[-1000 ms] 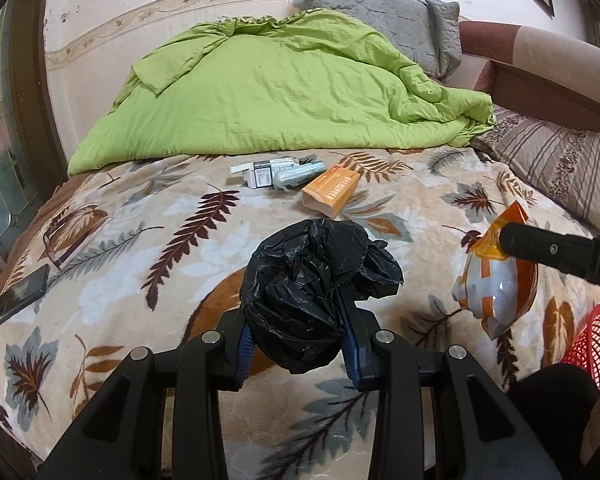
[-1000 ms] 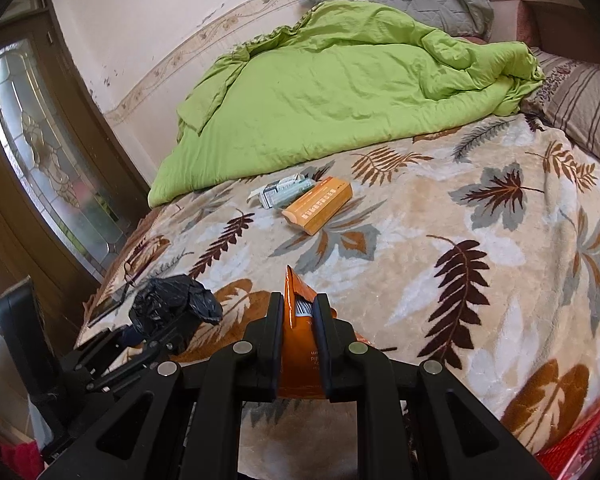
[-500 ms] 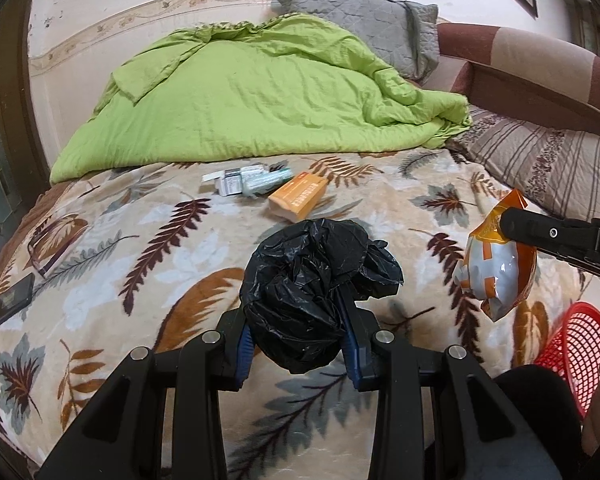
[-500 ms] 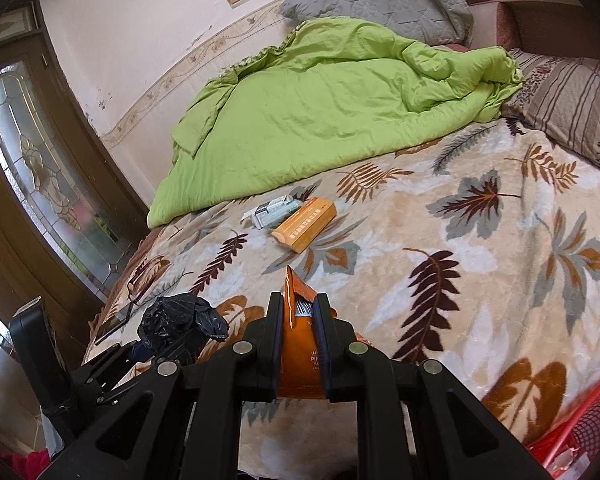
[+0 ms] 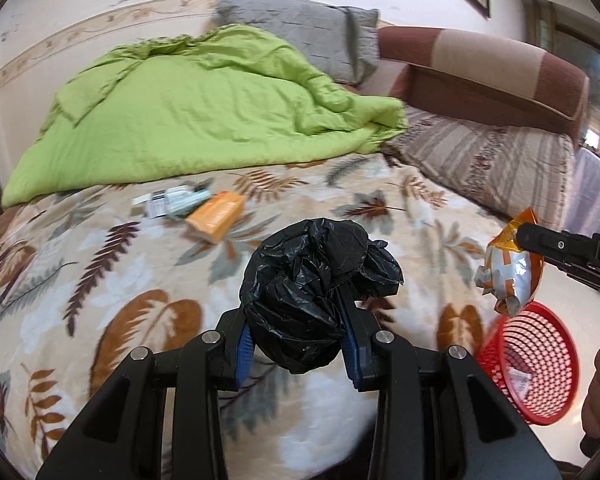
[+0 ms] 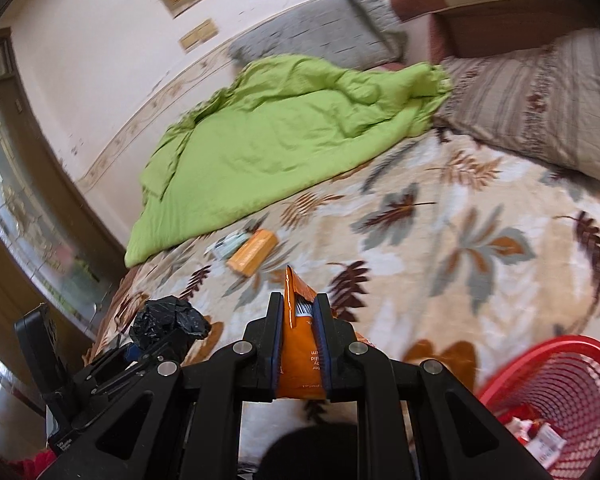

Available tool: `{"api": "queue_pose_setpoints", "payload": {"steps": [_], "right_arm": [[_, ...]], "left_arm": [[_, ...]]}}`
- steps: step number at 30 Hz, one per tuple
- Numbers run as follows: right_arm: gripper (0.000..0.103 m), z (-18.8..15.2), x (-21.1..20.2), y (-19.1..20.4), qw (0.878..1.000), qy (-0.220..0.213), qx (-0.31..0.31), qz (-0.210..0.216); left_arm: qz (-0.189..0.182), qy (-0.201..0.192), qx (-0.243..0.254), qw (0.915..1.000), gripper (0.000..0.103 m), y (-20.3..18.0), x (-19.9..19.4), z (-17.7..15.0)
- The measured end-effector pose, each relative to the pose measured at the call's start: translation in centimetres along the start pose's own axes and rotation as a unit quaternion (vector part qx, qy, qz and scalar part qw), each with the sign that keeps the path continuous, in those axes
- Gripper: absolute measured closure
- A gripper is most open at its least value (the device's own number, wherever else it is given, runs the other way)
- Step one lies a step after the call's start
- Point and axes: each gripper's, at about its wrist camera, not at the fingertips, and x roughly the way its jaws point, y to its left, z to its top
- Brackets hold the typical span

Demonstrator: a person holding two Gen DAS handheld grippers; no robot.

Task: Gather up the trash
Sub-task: 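Lift the black bag and orange packet and carry them toward the red basket, then open the left gripper over the basket while the right releases the orange packet into it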

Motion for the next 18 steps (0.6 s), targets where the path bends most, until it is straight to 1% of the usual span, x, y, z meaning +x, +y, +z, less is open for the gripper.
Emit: {"api": "queue_pose_setpoints", "payload": {"steps": [3, 6, 11, 13, 14, 16, 18], "right_arm": [[0.087, 0.1, -2.1, -2.0, 1.0, -0.011, 0.015, -0.022], [0.087, 0.1, -4.1, -4.2, 0.998, -0.018, 0.033, -0.047], [0.087, -0.7, -8.1, -7.9, 0.993, -0.029, 0.063, -0.093], [0.087, -1.0, -9.4, -9.2, 0.991, -0.031, 0.073, -0.109], [0.087, -1.3, -10.2, -10.0, 0.989, -0.033, 0.081, -0.118], [0.087, -1.8, -11.3, -11.3, 0.986, -0.033, 0.096, -0.131], [0.087, -2.2, -12.5, -12.7, 0.983, -0.033, 0.114, -0.142]], "left_arm": [[-0.026, 0.006, 0.01, 0.9996, 0.068, -1.6, 0.3, 0.3], [-0.051, 0.007, 0.032, 0.9981, 0.068, -3.7, 0.4, 0.6], [-0.104, 0.013, 0.065, 0.9924, 0.068, -7.6, 0.4, 1.0], [-0.129, 0.019, 0.079, 0.9883, 0.068, -9.2, 0.4, 0.9], [-0.148, 0.026, 0.089, 0.9846, 0.068, -10.3, 0.5, 0.9], [-0.169, 0.037, 0.101, 0.9797, 0.068, -11.8, 0.5, 0.7], [-0.195, 0.052, 0.116, 0.9725, 0.068, -13.6, 0.6, 0.5]]}}
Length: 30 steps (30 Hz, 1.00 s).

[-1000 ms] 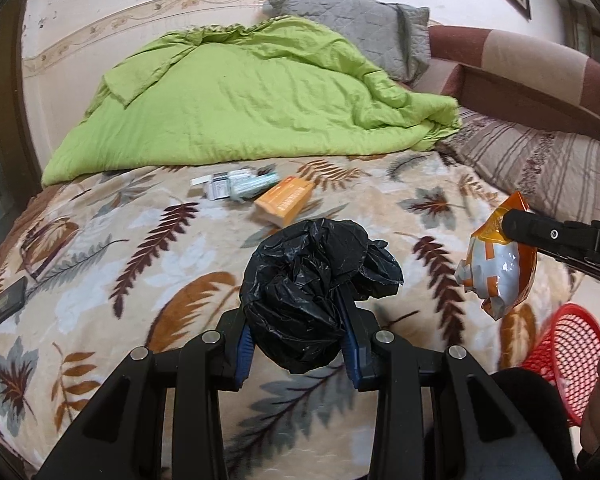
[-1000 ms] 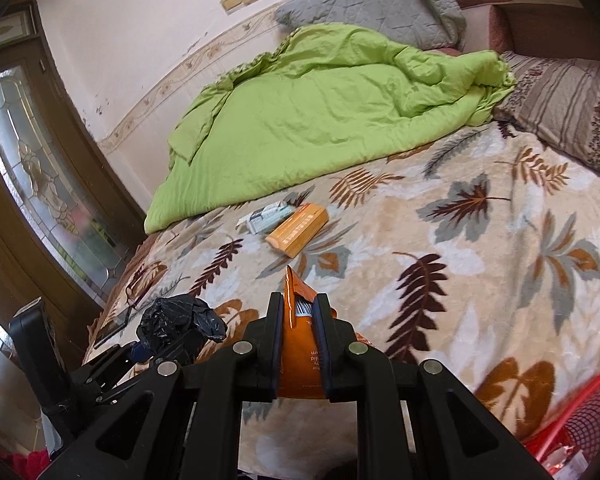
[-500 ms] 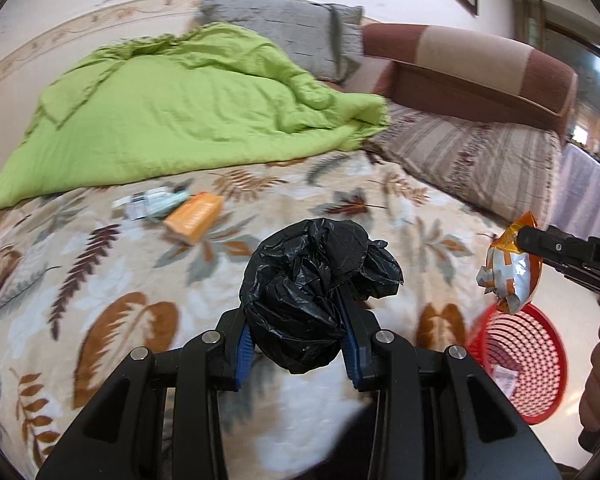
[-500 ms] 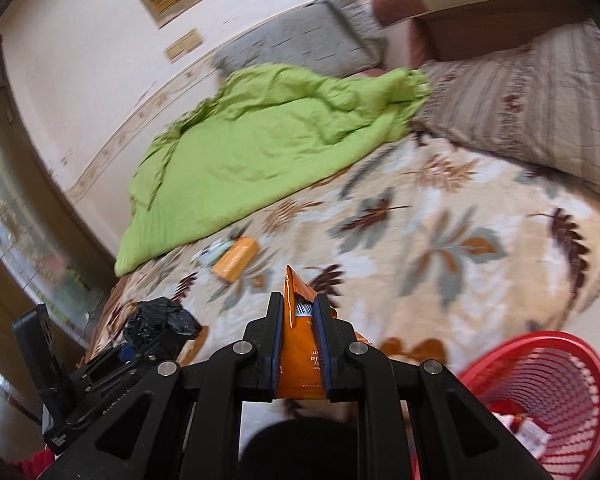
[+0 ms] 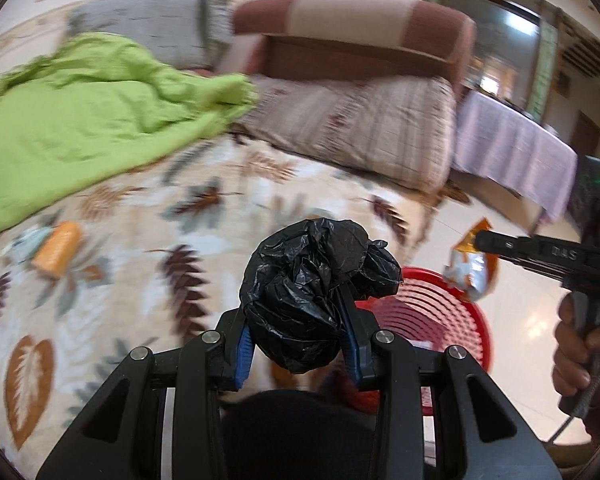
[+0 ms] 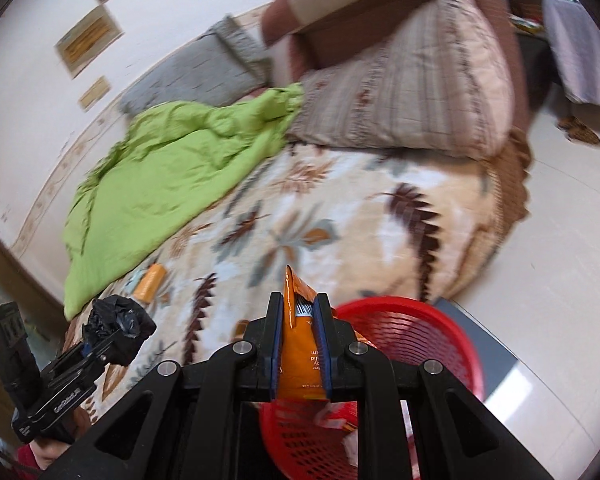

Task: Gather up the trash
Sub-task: 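Open the left gripper over the basket while the right releases the orange packet into it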

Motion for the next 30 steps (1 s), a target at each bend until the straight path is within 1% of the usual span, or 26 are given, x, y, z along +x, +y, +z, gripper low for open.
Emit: {"api": "queue_pose_setpoints", "payload": {"steps": [3, 8, 16, 22, 24, 26, 27, 28, 30], "right_arm": [[0.087, -0.1, -1.1, -2.1, 1.0, -0.002, 0.02, -0.013], [0.087, -0.3, -2.7, -3.7, 0.999, -0.01, 0.033, -0.025], [0.087, -0.6, -2.3, -5.2, 0.998, -0.005, 0.051, -0.022], [0.086, -0.8, -1.4, -5.7, 0.998, 0.002, 0.066, -0.012], [0.084, -0.9, -1.2, -5.8, 0.998, 0.006, 0.065, -0.01], [0.083, -1.0, -1.1, -5.9, 0.998, 0.009, 0.067, -0.006], [0.081, -1.0, -1.0, -5.9, 0.998, 0.011, 0.068, -0.007], [0.075, -1.0, -1.0, -5.9, 0.997, 0.015, 0.07, -0.011], [0.071, -1.0, -1.0, -6.1, 0.997, 0.015, 0.073, -0.014]], "left_arm": [[-0.037, 0.025, 0.012, 0.9989, 0.068, -2.0, 1.4, 0.2], [-0.068, 0.059, 0.032, 0.9954, 0.068, -4.6, 3.7, 0.4], [-0.099, 0.102, 0.047, 0.9887, 0.068, -7.1, 6.5, -0.1], [-0.11, 0.118, 0.057, 0.9852, 0.067, -8.4, 7.6, -0.5], [-0.108, 0.115, 0.065, 0.9853, 0.064, -8.8, 7.7, -0.6], [-0.107, 0.111, 0.066, 0.9859, 0.05, -9.0, 7.7, -0.6], [-0.108, 0.11, 0.065, 0.9859, 0.046, -8.9, 7.7, -0.7], [-0.108, 0.108, 0.062, 0.9863, 0.041, -8.9, 7.7, -0.7], [-0.111, 0.106, 0.058, 0.9865, 0.039, -8.8, 7.6, -0.6]]}}
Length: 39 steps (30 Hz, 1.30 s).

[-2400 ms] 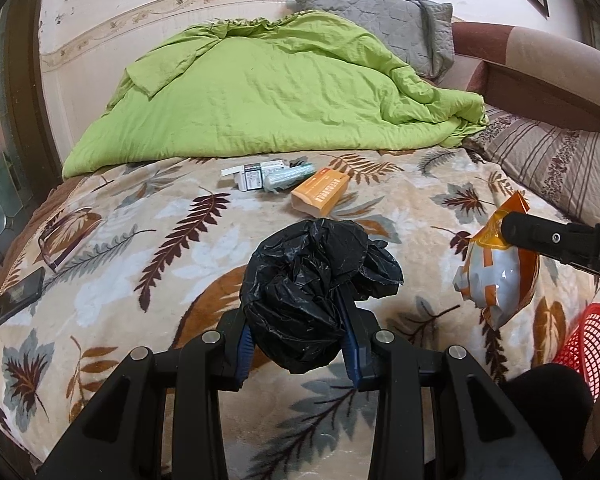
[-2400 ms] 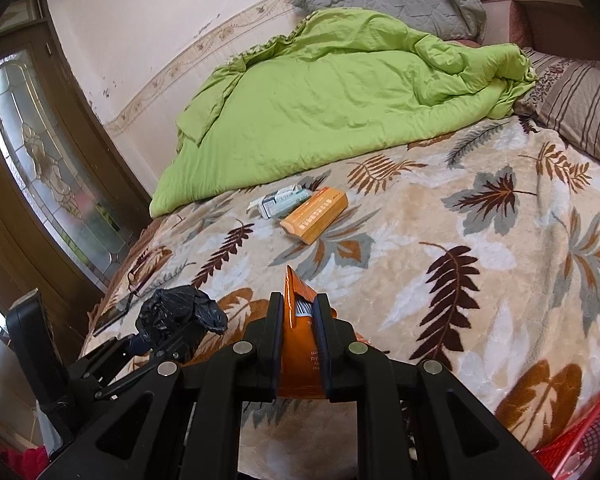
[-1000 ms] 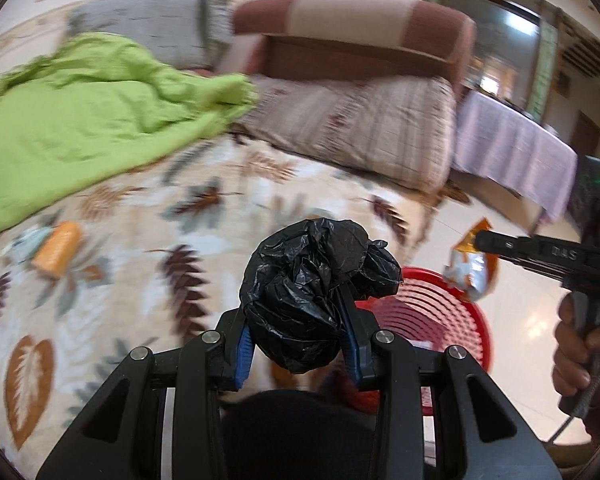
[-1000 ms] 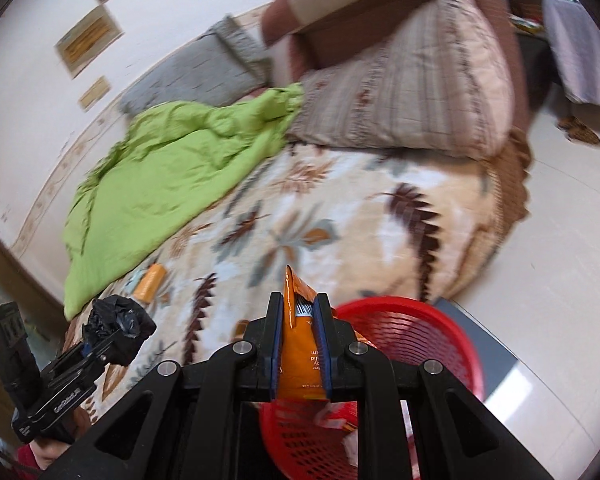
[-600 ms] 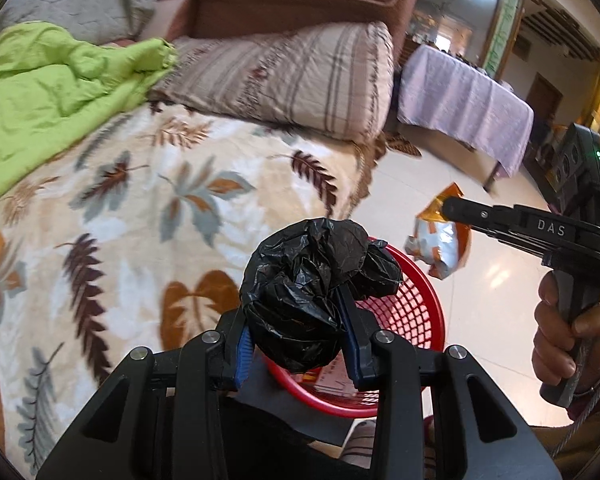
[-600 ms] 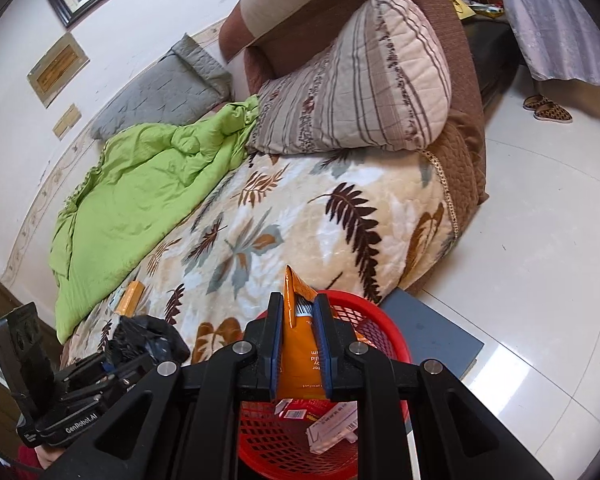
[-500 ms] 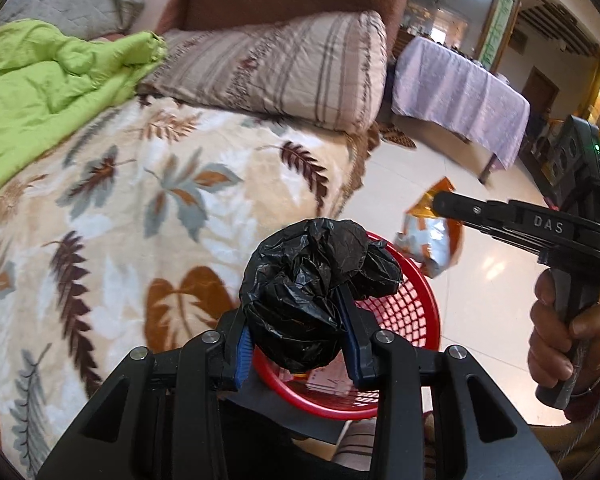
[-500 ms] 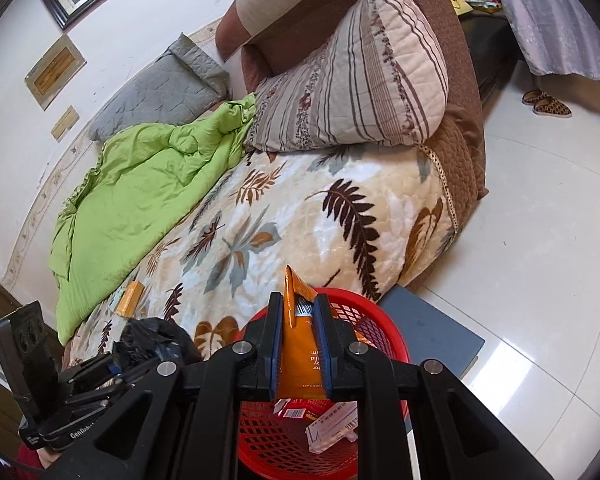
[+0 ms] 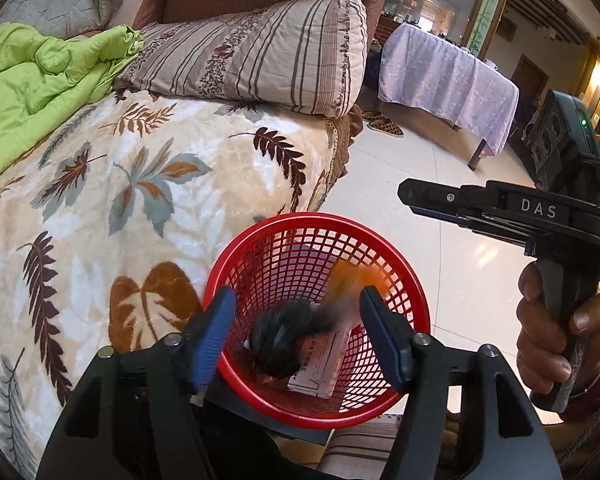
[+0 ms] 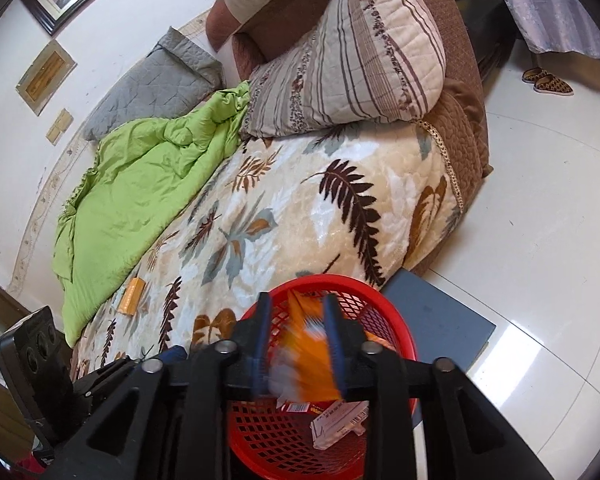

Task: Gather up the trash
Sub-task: 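Open the left gripper over the basket while the right releases the orange packet into it, then move both grippers back over the remaining trash on the bed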

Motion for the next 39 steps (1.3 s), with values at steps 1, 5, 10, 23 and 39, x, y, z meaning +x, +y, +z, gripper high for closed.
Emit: {"api": "queue_pose_setpoints", "payload": {"steps": [1, 5, 10, 23, 39], "right_arm": [[0.071, 0.0, 0.0, 0.0, 1.0, 0.0, 0.0, 0.0], [0.071, 0.0, 0.0, 0.0, 1.0, 0.0, 0.001, -0.001], [0.067, 0.0, 0.1, 0.7, 1.0, 0.002, -0.01, -0.003], [0.041, -0.7, 1.6, 6.4, 0.997, 0.003, -0.076, 0.004], [0.041, -2.0, 5.9, 13.6, 0.99, 0.043, -0.134, 0.034]], "left_arm": [[-0.001, -0.001, -0.003, 1.0, 0.039, 0.1, -0.1, 0.0], [0.001, -0.002, -0.011, 0.9999, 0.039, 0.5, -0.4, -0.1], [0.014, -0.014, -0.022, 0.9996, 0.039, 1.4, -1.5, -0.3], [0.056, -0.063, -0.06, 0.9946, 0.039, 5.9, -6.3, -1.0], [0.134, -0.109, -0.143, 0.9745, 0.038, 13.9, -12.2, -3.2]]}}
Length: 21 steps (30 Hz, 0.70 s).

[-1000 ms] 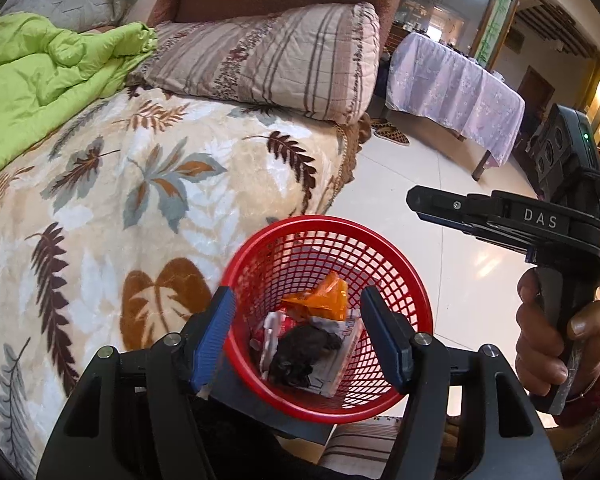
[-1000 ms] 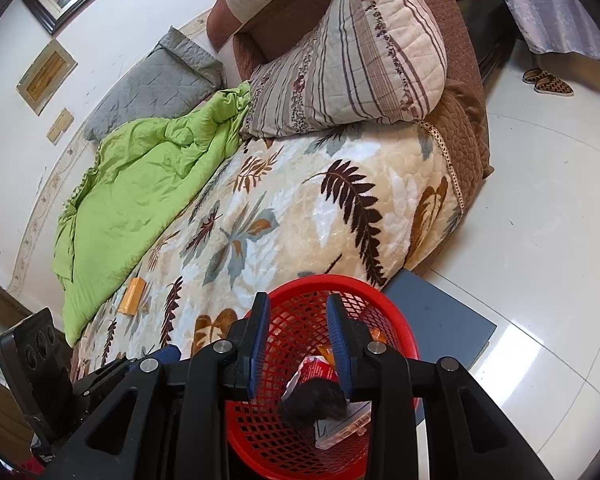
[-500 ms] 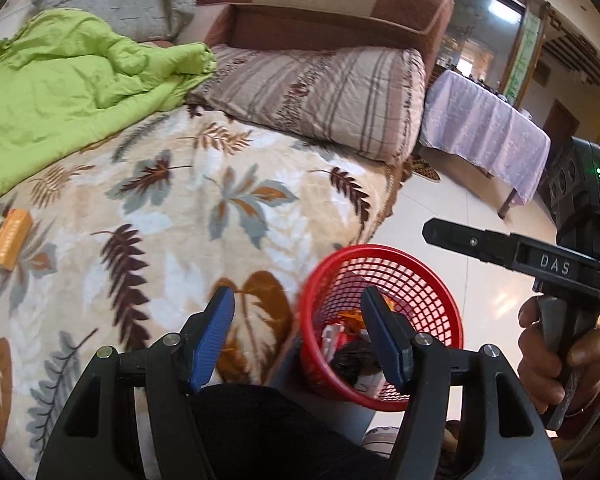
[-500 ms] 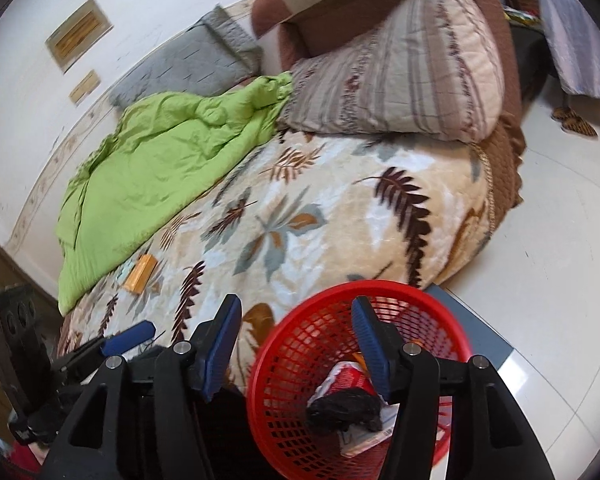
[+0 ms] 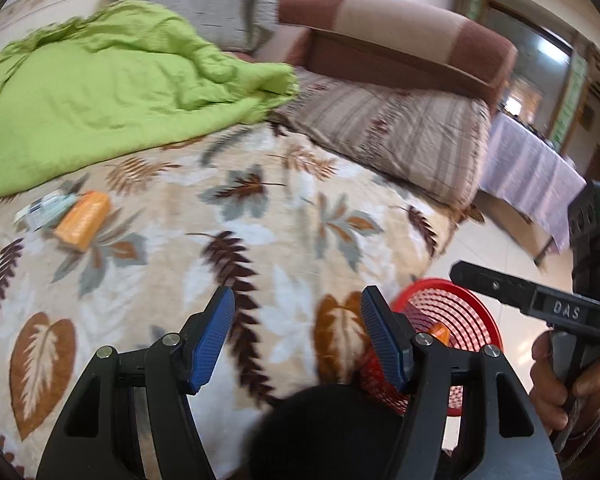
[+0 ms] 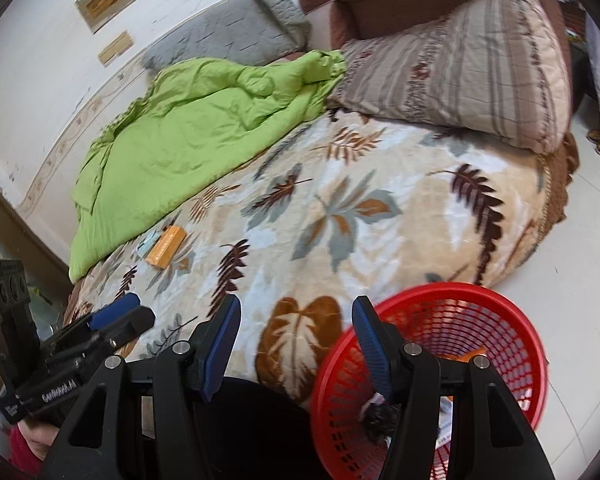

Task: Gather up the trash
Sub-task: 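Move both grippers back over the remaining trash on the bed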

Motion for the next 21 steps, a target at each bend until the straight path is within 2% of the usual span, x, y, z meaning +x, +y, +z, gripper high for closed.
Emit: {"api": "queue_pose_setpoints", "payload": {"steps": [7, 12, 16, 19, 21], "right_arm": [[0.041, 0.7, 2.5, 3.4, 0.999, 0.019, -0.028, 0.022], [0.041, 1.2, 4.8, 6.7, 0.997, 0.031, -0.057, 0.037], [0.041, 1.5, 7.1, 9.6, 0.995, 0.045, -0.076, 0.055], [0.041, 1.7, 9.2, 12.1, 0.992, 0.061, -0.092, 0.063], [0.041, 1.9, 10.8, 13.8, 0.99, 0.074, -0.1, 0.071]], "left_arm": [[0.043, -0.014, -0.047, 0.9979, 0.038, 5.3, -1.3, -0.2], [0.087, -0.028, -0.089, 0.9918, 0.038, 10.0, -2.4, -1.0], [0.135, -0.042, -0.125, 0.982, 0.038, 14.6, -3.0, -1.5], [0.176, -0.058, -0.159, 0.9698, 0.038, 18.4, -3.4, -2.2], [0.222, -0.074, -0.171, 0.9571, 0.038, 20.7, -3.6, -2.9]]}}
